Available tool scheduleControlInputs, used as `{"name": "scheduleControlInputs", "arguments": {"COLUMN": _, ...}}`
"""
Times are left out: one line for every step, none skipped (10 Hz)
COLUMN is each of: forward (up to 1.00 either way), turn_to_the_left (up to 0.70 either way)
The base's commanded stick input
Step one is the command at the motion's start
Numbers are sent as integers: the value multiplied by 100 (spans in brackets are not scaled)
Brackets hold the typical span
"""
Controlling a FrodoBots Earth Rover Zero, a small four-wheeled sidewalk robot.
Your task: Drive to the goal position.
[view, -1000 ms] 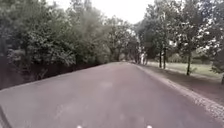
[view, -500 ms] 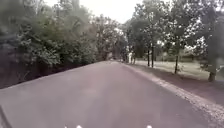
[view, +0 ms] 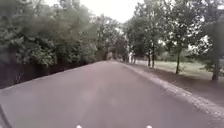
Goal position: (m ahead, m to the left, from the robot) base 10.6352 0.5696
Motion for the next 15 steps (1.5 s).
{"name": "scheduleControlInputs", "arguments": {"forward": 70, "turn_to_the_left": 0}}
{"name": "scheduleControlInputs", "arguments": {"forward": 70, "turn_to_the_left": 0}}
{"name": "scheduleControlInputs", "arguments": {"forward": 70, "turn_to_the_left": 0}}
{"name": "scheduleControlInputs", "arguments": {"forward": 70, "turn_to_the_left": 0}}
{"name": "scheduleControlInputs", "arguments": {"forward": 70, "turn_to_the_left": 0}}
{"name": "scheduleControlInputs", "arguments": {"forward": 70, "turn_to_the_left": 0}}
{"name": "scheduleControlInputs", "arguments": {"forward": 70, "turn_to_the_left": 0}}
{"name": "scheduleControlInputs", "arguments": {"forward": 70, "turn_to_the_left": 0}}
{"name": "scheduleControlInputs", "arguments": {"forward": 70, "turn_to_the_left": 0}}
{"name": "scheduleControlInputs", "arguments": {"forward": 70, "turn_to_the_left": 0}}
{"name": "scheduleControlInputs", "arguments": {"forward": 70, "turn_to_the_left": 0}}
{"name": "scheduleControlInputs", "arguments": {"forward": 70, "turn_to_the_left": 0}}
{"name": "scheduleControlInputs", "arguments": {"forward": 70, "turn_to_the_left": 0}}
{"name": "scheduleControlInputs", "arguments": {"forward": 70, "turn_to_the_left": 0}}
{"name": "scheduleControlInputs", "arguments": {"forward": 70, "turn_to_the_left": 0}}
